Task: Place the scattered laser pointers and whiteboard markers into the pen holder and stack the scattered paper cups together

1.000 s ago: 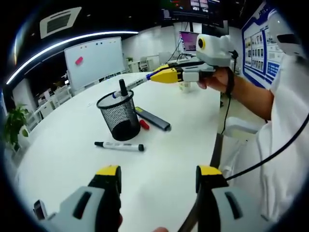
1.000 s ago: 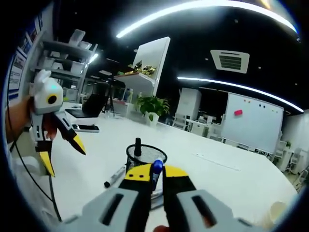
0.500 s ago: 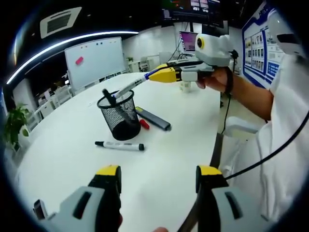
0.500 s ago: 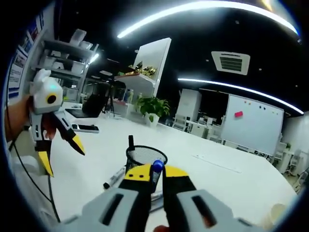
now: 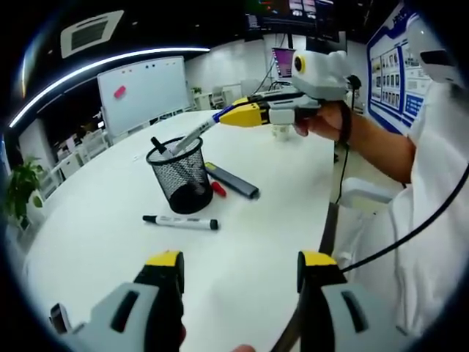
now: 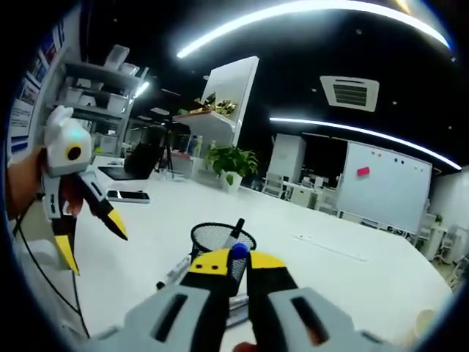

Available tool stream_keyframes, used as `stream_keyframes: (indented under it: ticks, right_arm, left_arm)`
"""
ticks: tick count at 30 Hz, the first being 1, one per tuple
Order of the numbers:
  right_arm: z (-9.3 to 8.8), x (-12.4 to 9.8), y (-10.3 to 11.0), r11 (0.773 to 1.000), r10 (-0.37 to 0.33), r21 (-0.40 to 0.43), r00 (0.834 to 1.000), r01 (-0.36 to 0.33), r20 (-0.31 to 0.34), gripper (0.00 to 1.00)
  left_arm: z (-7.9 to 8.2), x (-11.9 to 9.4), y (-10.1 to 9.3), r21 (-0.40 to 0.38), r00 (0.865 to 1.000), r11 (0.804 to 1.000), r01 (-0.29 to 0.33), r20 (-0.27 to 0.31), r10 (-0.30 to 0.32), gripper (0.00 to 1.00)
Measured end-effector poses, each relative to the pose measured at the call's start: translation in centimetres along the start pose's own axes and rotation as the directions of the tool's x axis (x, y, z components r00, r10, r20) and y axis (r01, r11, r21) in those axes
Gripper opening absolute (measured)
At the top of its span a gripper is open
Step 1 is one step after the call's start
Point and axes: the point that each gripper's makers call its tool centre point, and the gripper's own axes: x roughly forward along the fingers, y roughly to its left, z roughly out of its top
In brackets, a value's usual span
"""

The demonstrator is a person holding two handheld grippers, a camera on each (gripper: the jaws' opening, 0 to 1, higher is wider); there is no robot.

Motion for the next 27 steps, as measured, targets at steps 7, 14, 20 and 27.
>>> stream_keyframes:
  ticks: [7, 14, 20, 27]
  right_arm:
    - [0.30, 0.36, -0.04, 1.000, -0.001, 0.015, 1.000, 0.001, 0.009, 0.08]
    - [0.25, 0.62, 0.01, 1.000, -0.002, 0.021, 1.000, 0.002, 0.003, 0.08]
    - [0.32, 0.66, 0.07, 1.000, -0.004, 0.020, 1.000, 0.004, 0.001, 0.08]
    - [0.18, 0.92, -0.02, 1.000, -0.007, 0.029, 1.000, 0.007, -0.004, 0.08]
  left_arm:
    - [-0.05, 0.08, -0.03, 0.000, 1.000, 1.000, 0.002, -0.003, -0.002, 0.64]
    - [0.01, 0.10, -0.12, 0.002, 1.000, 1.000, 0.006, -0.003, -0.006, 0.64]
    - [-0.11, 0.06, -0.03, 0.000, 1.000, 1.000, 0.002, -0.005, -0.002, 0.64]
    - [-0.16, 0.07, -0.05, -0.001, 1.000, 1.000, 0.003, -0.005, -0.003, 0.64]
